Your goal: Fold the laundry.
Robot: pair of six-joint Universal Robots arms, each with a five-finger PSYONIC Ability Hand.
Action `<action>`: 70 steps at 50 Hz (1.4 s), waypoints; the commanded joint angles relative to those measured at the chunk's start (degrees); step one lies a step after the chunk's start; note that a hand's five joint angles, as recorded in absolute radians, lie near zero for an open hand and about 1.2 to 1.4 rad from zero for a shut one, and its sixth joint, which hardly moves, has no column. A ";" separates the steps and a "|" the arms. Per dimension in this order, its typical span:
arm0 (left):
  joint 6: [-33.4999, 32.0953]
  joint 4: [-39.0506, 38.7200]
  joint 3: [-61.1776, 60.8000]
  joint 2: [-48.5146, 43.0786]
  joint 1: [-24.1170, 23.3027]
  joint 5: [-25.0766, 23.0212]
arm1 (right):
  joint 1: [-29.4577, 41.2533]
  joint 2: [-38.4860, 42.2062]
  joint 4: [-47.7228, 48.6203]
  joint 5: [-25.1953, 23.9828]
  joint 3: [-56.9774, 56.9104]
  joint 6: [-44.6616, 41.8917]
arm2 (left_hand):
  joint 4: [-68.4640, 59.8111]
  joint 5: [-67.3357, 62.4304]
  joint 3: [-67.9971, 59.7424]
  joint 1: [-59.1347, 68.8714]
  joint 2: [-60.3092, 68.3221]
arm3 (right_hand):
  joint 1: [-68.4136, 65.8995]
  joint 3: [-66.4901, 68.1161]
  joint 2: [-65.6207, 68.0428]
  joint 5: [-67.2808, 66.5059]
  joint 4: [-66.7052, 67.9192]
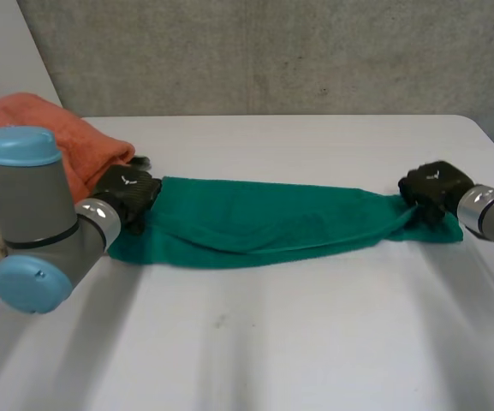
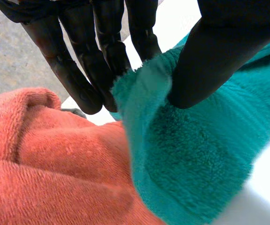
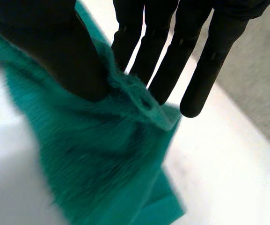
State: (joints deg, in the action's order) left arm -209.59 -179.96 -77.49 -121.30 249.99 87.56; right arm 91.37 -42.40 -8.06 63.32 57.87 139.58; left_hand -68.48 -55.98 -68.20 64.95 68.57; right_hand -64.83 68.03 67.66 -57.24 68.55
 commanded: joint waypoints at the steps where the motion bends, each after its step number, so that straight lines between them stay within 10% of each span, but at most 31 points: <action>1: -1.52 -2.93 18.93 -7.01 -0.12 0.24 | 2.49 0.29 16.64 2.59 -10.83 8.14 | -11.52 -14.02 -11.80 15.05 11.43 | -15.17 11.97 12.34 -12.76 11.45; 12: 12.17 -40.26 33.29 -4.04 0.75 8.39 | 3.55 -6.02 49.81 21.05 -22.71 30.47 | -11.52 -14.02 -11.80 15.05 11.43 | -15.17 11.97 12.34 -12.76 11.45; 33: 12.28 -37.40 2.62 -6.49 0.76 -0.11 | 3.72 -7.09 34.61 3.83 4.26 25.57 | -11.52 -14.02 -11.80 15.05 11.43 | -15.17 11.97 12.34 -12.76 11.45; 44: 3.85 -25.46 -11.71 -2.98 -1.26 -0.64 | 0.83 -6.99 9.85 6.02 8.14 10.37 | -11.52 -14.02 -11.80 15.05 11.43 | -15.17 11.97 12.34 -12.76 11.45; 57: -6.00 19.68 -19.46 13.89 -3.55 5.07 | -11.82 -21.15 -38.66 6.29 14.03 -23.71 | -11.52 -14.02 -11.80 15.05 11.43 | -15.17 11.97 12.34 -12.76 11.45; 70: -3.19 14.47 -1.28 2.22 -4.07 6.65 | -5.77 -10.70 -22.64 5.76 8.58 -13.91 | -11.52 -14.02 -11.80 15.05 11.43 | -15.17 11.97 12.34 -12.76 11.45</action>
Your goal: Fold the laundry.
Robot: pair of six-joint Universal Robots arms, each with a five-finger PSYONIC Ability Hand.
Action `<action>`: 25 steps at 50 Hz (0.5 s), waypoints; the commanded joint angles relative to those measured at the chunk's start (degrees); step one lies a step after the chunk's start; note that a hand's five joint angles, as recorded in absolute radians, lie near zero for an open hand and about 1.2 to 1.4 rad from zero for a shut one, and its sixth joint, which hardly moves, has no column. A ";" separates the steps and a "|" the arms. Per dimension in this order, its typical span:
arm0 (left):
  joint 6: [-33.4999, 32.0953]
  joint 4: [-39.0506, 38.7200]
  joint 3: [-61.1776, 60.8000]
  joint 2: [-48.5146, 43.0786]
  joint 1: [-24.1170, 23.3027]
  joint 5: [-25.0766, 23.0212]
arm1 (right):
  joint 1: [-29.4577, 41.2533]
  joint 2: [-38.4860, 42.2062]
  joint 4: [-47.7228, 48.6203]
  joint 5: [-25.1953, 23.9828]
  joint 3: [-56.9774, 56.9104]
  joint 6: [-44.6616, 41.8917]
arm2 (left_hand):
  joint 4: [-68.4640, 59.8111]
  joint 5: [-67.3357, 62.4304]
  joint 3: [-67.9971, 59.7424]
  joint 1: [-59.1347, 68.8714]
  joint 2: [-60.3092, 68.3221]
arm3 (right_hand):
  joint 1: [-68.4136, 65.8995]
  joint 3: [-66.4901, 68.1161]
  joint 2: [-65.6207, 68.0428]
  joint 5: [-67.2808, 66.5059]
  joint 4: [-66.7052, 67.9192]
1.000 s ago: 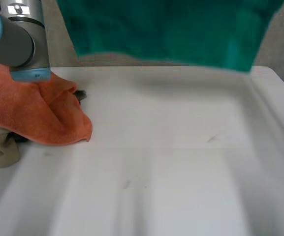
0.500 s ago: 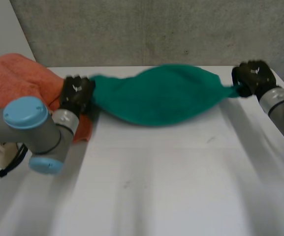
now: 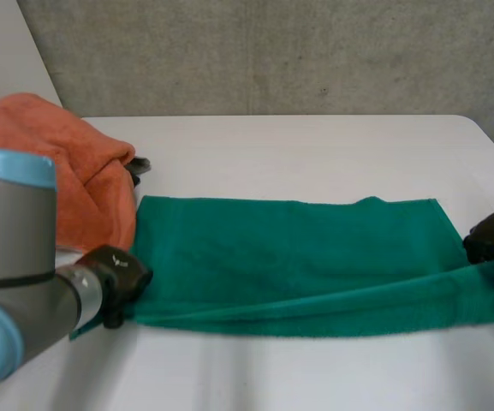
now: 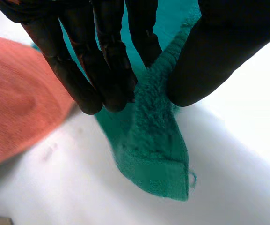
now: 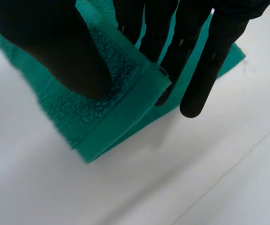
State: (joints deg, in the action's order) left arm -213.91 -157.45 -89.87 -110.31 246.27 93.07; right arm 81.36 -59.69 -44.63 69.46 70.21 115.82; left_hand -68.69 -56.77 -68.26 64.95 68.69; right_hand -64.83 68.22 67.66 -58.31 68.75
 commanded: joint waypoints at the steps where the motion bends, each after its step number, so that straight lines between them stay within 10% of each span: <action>1: 1.30 -8.92 12.51 -10.00 -0.35 1.67 | 4.68 7.30 16.13 -0.29 -4.29 11.17 | -11.31 -13.23 -11.74 15.05 11.31 | -15.17 11.78 12.34 -11.69 11.25; 22: -1.51 -18.85 40.12 -30.75 -0.52 3.70 | 11.62 18.02 46.65 6.39 -11.67 22.96 | -11.31 -13.23 -11.74 15.05 11.31 | -14.65 11.26 11.81 -11.17 10.73; 23: -1.42 -19.29 40.21 -31.02 -0.70 3.09 | 11.89 18.46 46.30 7.00 -12.11 22.78 | -4.50 -6.42 -4.93 8.24 4.50 | 8.34 -11.73 -11.17 11.82 -12.26; 24: -1.51 -20.51 40.21 -31.45 -1.05 1.60 | 12.50 19.34 45.16 8.92 -12.73 22.09 | 30.54 28.62 30.11 -26.80 -30.54 | 54.83 -58.22 -57.66 58.31 -58.75; 25: -1.42 -21.31 40.21 -31.63 -1.23 0.89 | 12.94 19.69 44.63 10.33 -13.08 21.64 | 47.71 45.79 47.28 -43.97 -47.71 | 54.83 -58.22 -57.66 58.31 -58.75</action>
State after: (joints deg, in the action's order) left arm -215.07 -175.47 -50.70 -140.17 245.86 97.54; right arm 92.45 -42.87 2.10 74.97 59.79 139.25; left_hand -66.44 -55.54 -65.47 63.68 65.77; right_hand -52.09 54.78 54.26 -44.89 55.17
